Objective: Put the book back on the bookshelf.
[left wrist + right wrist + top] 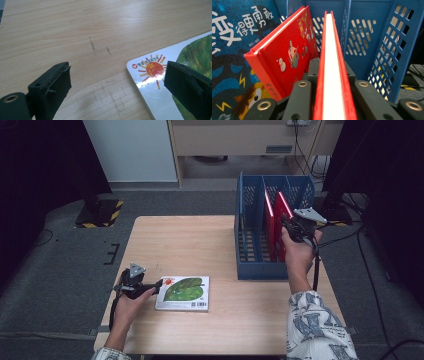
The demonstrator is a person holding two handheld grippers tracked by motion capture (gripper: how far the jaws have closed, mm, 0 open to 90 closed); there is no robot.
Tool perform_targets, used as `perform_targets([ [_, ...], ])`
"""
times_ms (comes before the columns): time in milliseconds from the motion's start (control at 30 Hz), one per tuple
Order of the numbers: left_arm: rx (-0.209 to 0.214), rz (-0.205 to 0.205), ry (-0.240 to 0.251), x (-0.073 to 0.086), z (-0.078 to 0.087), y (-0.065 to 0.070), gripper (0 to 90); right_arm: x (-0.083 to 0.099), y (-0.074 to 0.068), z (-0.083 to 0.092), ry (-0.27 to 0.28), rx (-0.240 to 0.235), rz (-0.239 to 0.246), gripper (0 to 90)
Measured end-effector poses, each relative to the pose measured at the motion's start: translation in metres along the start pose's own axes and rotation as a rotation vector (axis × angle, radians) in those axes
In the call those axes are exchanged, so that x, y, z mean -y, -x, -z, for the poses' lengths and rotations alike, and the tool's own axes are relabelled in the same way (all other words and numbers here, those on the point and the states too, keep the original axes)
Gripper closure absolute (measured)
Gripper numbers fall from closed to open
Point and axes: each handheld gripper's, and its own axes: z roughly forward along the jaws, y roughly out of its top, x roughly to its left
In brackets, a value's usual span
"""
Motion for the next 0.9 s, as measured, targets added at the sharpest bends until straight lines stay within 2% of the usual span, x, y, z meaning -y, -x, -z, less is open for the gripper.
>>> perform_targets([
  [300, 0.000, 0.000, -0.002, 0.000, 0.000, 0.000, 6.1, 0.002, 0.002, 0.007, -0.016, -0.006, -0.005, 75.2],
  [567, 0.000, -0.001, -0.003, 0.000, -0.001, 0.000, 6.1, 0.000, 0.005, 0.014, -0.022, -0.009, 0.019, 73.3],
  [900, 0.004, -0.003, -0.003, 0.000, -0.001, 0.001, 6.1, -0.007, 0.004, 0.012, -0.045, -0.009, 0.036, 72.4],
])
